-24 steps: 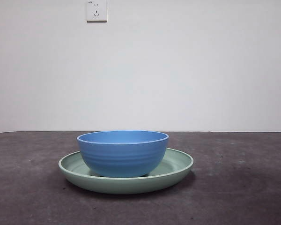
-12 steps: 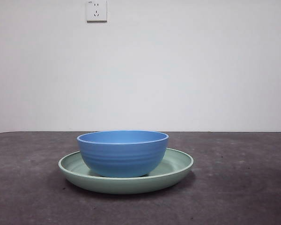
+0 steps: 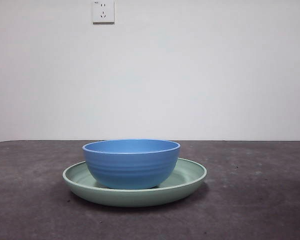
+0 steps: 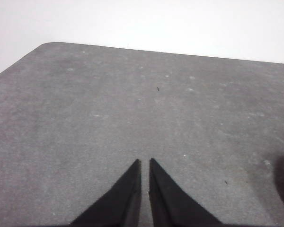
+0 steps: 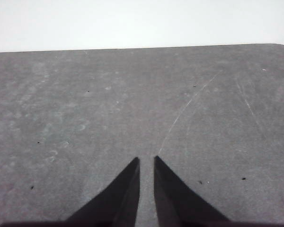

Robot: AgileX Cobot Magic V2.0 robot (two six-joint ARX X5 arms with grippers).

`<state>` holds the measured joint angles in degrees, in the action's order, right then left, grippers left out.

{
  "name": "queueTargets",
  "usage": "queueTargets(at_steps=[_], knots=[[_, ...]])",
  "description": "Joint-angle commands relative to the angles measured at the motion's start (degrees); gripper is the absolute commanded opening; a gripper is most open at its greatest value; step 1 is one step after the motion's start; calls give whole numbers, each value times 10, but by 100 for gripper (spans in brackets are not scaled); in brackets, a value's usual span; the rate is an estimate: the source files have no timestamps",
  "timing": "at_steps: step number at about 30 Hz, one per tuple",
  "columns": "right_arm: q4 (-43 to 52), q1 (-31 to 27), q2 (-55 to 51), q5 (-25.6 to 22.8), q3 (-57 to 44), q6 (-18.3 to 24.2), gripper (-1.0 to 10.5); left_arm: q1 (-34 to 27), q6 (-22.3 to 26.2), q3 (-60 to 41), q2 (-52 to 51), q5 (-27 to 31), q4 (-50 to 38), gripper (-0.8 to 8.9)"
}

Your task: Pick up the blue bowl, put it on the green plate, put it on desk

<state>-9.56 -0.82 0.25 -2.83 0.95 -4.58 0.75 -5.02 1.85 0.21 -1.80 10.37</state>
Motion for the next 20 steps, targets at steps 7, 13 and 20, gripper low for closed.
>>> queueTargets(at_steps=[7, 13, 20], knots=[[5, -1, 0, -2, -3, -6, 44, -1, 7, -12, 0, 0, 4, 27], [5, -1, 0, -2, -3, -6, 44, -1, 7, -12, 0, 0, 4, 27], [5, -1, 0, -2, -3, -6, 44, -1, 7, -12, 0, 0, 4, 27]])
